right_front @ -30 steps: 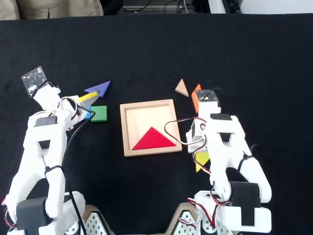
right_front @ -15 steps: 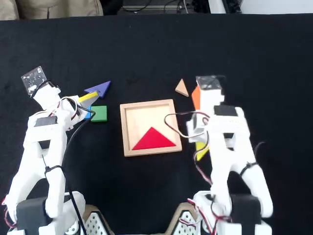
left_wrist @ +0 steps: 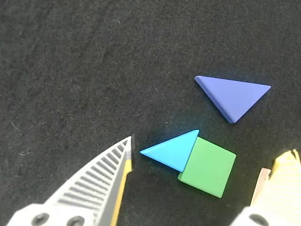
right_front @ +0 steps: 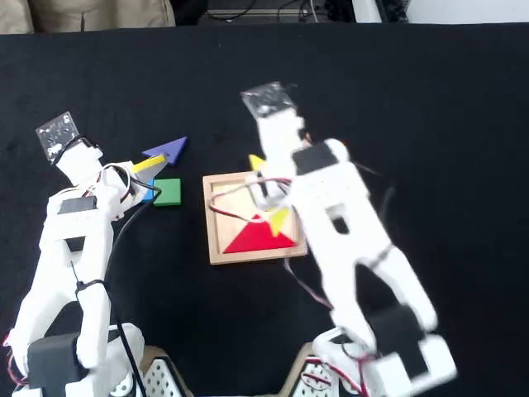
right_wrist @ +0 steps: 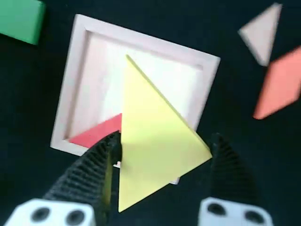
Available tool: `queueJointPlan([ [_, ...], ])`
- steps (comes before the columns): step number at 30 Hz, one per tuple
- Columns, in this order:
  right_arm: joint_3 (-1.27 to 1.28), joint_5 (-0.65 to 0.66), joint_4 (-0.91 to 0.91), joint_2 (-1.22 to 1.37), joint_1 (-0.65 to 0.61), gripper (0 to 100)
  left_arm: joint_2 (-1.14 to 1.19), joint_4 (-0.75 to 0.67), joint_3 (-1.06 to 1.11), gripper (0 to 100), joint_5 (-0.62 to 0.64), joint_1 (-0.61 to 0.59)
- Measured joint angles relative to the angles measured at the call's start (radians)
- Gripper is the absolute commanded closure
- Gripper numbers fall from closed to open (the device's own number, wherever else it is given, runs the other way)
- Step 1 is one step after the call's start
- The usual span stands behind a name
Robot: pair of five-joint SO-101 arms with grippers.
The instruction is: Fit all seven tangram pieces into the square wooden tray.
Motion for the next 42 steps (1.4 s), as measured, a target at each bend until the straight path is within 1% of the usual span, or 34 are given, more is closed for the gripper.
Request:
queueJointPlan([
  [4, -0.172, -0.057, 0.015, 0.218, -0.051, 77.6, 0.0, 0.0, 0.0, 56, 0.0, 0.0],
  [10, -0.396, -0.103, 0.015, 0.534, -0.14, 77.6, 0.0, 0.0, 0.0, 56, 0.0, 0.0],
  [14, -0.523, -0.133, 0.023, 0.669, -0.181, 77.6, 0.0, 0.0, 0.0, 56, 0.0, 0.0],
  [18, -0.615, -0.149, 0.077, 0.766, -0.206, 77.5, 0.0, -0.006, 0.0, 56, 0.0, -0.002],
  [22, -0.652, -0.15, 0.091, 0.81, -0.206, 77.3, 0.0, -0.008, 0.0, 56, 0.0, -0.002],
  [27, -0.652, -0.195, 0.095, 0.812, -0.212, 77.2, 0.0, -0.008, 0.0, 56, 0.0, -0.002],
  [40, -0.654, -0.199, 0.157, 0.812, -0.218, 77.0, 0.0, -0.008, 0.0, 56, 0.0, -0.002],
  [42, -0.654, -0.199, 0.161, 0.812, -0.224, 74.5, 0.0, -0.008, 0.0, 56, 0.0, -0.002],
])
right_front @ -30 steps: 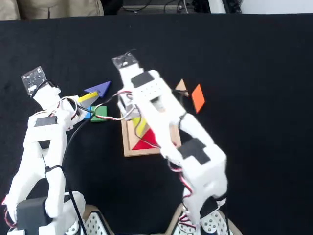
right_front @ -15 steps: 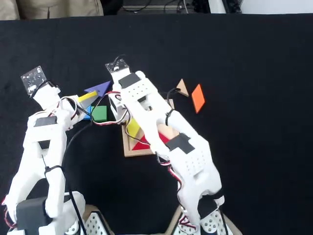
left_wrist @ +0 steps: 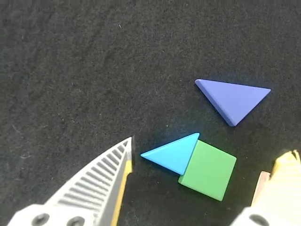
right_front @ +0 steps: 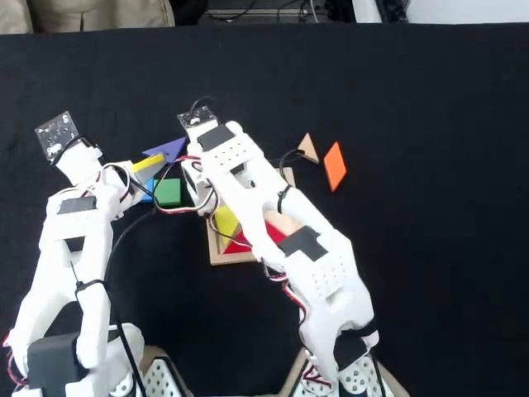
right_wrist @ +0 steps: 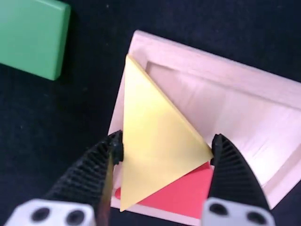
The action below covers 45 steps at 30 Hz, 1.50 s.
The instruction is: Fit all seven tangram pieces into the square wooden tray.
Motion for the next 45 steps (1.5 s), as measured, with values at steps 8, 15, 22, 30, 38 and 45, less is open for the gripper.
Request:
queueJointPlan([
  [8, 0.0, 0.031, 0.025, 0.0, -0.006, 55.1, 0.0, 0.0, 0.0, 56, 0.0, 0.0],
  [15, -0.025, 0.068, 0.089, 0.0, -0.006, 74.3, 0.0, 0.0, 0.0, 56, 0.0, 0.0],
  [22, -0.206, 0.157, 0.204, 0.0, 0.058, 96.6, 0.0, 0.0, 0.0, 56, 0.0, 0.0],
  [30, -0.292, 0.31, 0.18, 0.104, 0.236, 98.8, 0.0, 0.0, 0.0, 56, 0.0, 0.0],
  [38, -0.292, 0.33, 0.161, 0.164, 0.203, 98.8, 0.0, 0.0, 0.0, 56, 0.0, 0.0],
  [45, -0.259, 0.33, 0.203, 0.164, 0.143, 98.8, 0.0, 0.0, 0.0, 56, 0.0, 0.0],
])
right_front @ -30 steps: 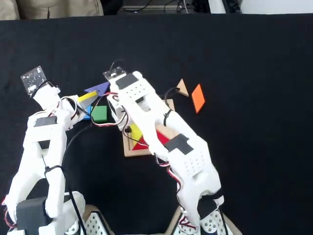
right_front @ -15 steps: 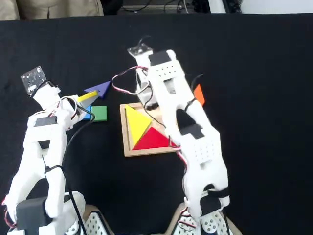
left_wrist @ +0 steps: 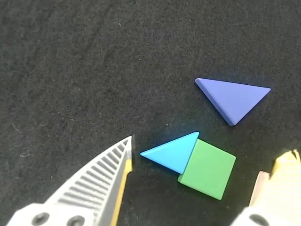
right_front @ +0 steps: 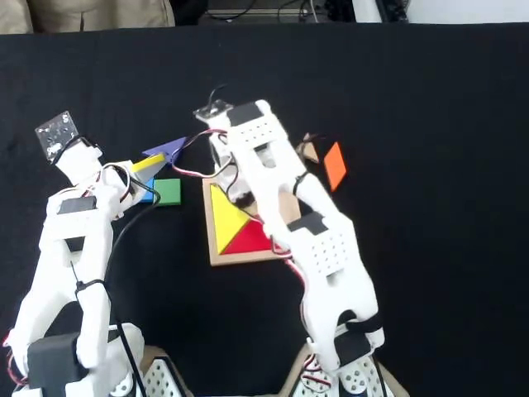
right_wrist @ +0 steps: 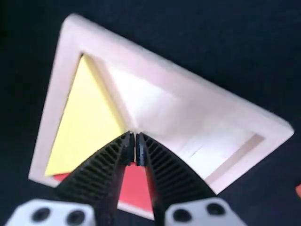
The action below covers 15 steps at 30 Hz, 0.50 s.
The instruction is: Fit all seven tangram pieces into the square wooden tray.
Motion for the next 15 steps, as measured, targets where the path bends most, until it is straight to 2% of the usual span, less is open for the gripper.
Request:
queueJointPlan([
  [9, -0.008, 0.0, 0.081, -0.017, 0.012, 98.8, 0.0, 0.0, 0.0, 56, 0.0, 0.0],
  [15, 0.049, 0.044, 0.02, -0.038, 0.077, 98.8, 0.0, 0.0, 0.0, 56, 0.0, 0.0],
])
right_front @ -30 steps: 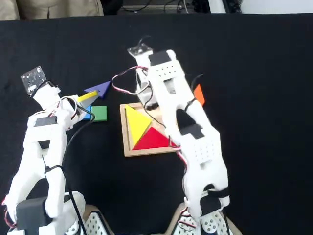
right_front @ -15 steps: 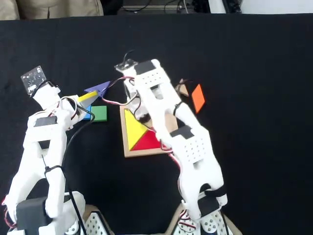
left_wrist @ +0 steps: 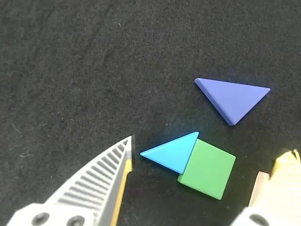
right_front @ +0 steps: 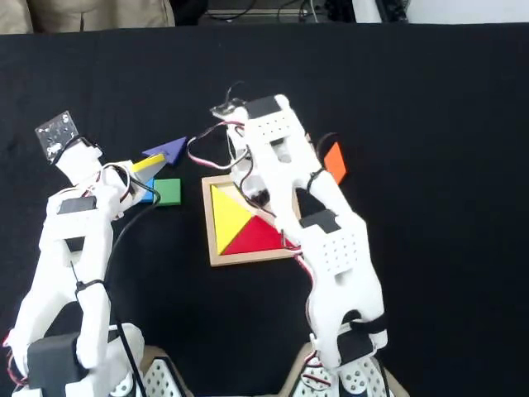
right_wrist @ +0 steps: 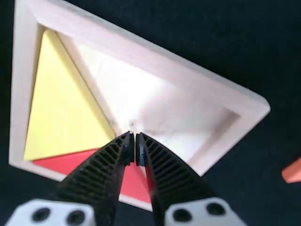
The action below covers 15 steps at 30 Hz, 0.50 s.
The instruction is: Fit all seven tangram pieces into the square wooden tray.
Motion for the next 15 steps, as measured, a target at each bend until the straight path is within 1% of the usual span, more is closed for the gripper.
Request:
queueJointPlan([
  [3, 0.009, 0.005, -0.029, 0.0, -0.002, 98.8, 0.0, 0.0, 0.0, 56, 0.0, 0.0],
  [9, 0.064, 0.006, -0.032, 0.0, -0.003, 98.8, 0.0, 0.0, 0.0, 56, 0.0, 0.0],
  [15, 0.087, 0.006, -0.034, -0.005, -0.032, 98.8, 0.0, 0.0, 0.0, 56, 0.0, 0.0],
])
